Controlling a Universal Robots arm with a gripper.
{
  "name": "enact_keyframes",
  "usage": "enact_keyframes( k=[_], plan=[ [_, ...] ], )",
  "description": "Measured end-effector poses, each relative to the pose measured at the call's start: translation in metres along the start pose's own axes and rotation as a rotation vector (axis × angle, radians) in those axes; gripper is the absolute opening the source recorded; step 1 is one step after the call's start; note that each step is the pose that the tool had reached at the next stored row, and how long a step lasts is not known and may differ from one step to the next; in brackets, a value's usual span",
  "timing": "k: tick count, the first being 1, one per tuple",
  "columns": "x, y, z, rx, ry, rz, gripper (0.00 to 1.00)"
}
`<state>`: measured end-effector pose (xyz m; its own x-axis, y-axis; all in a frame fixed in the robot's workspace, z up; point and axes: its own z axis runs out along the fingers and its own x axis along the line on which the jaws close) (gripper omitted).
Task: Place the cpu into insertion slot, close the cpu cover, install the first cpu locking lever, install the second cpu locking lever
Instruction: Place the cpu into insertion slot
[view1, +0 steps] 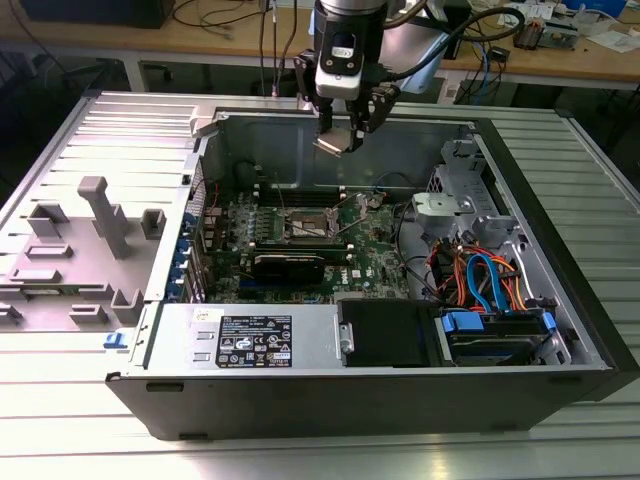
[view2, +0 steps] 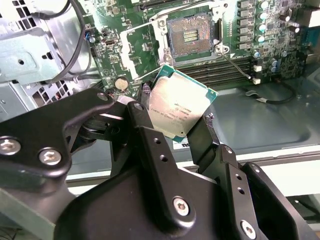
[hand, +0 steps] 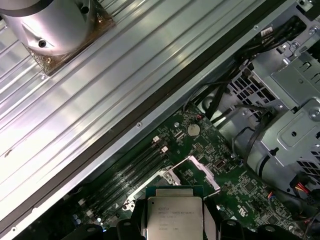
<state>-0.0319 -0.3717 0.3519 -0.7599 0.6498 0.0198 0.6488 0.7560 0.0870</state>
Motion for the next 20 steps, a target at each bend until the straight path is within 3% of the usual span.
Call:
enact_keyframes(
  k=[10, 20],
  plan=[
    [0.0000, 0.0000, 0.0002, -0.0004, -0.0011, 0.011, 0.54],
    [0.0000, -0.0002, 0.0020, -0.0027, -0.0114, 0.129, 0.54]
  ],
)
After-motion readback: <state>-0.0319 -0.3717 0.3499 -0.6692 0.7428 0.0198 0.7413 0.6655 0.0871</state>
